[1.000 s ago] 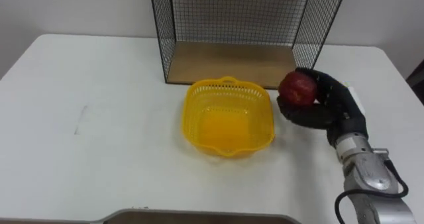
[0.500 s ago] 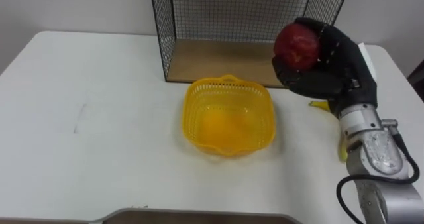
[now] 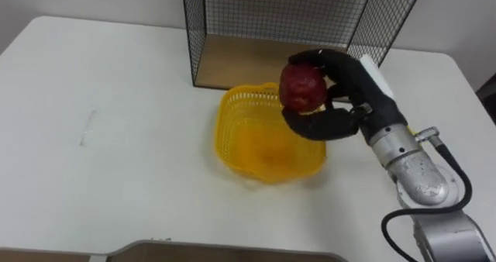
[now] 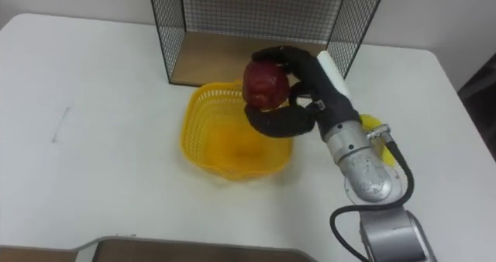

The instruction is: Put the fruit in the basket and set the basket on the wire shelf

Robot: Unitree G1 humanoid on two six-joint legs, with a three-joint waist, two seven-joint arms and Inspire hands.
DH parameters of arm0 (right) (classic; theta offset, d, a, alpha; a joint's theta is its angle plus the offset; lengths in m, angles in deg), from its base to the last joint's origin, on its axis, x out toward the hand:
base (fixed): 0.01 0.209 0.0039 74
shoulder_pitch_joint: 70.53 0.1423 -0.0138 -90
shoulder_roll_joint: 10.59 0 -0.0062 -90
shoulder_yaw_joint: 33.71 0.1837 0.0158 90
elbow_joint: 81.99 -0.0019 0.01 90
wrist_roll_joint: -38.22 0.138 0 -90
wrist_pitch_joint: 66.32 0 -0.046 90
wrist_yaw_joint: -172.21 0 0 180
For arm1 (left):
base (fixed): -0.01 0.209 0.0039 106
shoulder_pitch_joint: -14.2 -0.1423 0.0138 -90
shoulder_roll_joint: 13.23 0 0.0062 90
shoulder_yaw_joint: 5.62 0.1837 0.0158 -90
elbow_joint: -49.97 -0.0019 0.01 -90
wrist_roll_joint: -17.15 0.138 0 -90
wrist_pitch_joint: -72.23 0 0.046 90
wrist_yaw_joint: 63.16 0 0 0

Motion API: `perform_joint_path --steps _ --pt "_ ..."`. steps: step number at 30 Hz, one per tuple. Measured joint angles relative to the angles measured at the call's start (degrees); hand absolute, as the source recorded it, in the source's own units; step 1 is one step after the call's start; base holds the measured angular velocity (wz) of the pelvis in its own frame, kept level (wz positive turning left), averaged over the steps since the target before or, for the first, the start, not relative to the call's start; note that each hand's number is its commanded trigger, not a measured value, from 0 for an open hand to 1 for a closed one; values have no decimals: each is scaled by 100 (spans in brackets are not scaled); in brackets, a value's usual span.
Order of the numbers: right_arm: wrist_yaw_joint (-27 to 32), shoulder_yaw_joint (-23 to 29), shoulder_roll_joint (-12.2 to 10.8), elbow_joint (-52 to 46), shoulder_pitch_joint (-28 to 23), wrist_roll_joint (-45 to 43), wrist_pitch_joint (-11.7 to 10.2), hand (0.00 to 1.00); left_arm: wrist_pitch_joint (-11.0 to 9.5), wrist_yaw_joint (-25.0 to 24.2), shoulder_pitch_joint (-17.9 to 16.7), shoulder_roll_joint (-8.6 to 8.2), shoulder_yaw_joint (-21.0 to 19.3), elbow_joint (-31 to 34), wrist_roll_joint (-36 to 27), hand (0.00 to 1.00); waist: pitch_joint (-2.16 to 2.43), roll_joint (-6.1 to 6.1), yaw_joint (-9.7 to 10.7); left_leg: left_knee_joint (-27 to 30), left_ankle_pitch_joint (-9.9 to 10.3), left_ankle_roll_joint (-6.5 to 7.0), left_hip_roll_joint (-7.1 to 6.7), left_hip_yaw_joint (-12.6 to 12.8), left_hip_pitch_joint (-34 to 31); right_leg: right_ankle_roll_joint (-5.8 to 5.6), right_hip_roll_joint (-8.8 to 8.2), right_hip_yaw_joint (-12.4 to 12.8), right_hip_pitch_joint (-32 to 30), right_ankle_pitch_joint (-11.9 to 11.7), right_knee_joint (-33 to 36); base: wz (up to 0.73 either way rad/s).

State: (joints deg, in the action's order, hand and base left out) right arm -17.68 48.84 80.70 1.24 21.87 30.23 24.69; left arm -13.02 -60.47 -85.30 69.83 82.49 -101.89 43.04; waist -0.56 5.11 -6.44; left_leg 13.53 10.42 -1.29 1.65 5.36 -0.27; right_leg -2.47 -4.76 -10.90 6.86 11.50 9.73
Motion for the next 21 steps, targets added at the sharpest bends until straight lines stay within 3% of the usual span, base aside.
perform_joint_path --steps 5,7,21 --pt "-229 -63 -1 204 108 -159 165 100 14 3 8 12 4 1 -7 0 -14 -21 -89 6 0 0 -2 -20 -1 0 0 -22 14 0 0 2" --pt "-286 -63 -1 234 108 -159 168 2 20 4 -3 12 11 1 -9 0 -21 -31 -118 11 0 0 -2 -29 0 0 1 -28 27 0 0 0" --pt "-407 -202 -14 851 91 -429 285 0 43 78 63 19 49 1 -38 0 -20 -46 -15 124 1 2 -4 -101 -114 7 9 -28 -9 -7 6 2"
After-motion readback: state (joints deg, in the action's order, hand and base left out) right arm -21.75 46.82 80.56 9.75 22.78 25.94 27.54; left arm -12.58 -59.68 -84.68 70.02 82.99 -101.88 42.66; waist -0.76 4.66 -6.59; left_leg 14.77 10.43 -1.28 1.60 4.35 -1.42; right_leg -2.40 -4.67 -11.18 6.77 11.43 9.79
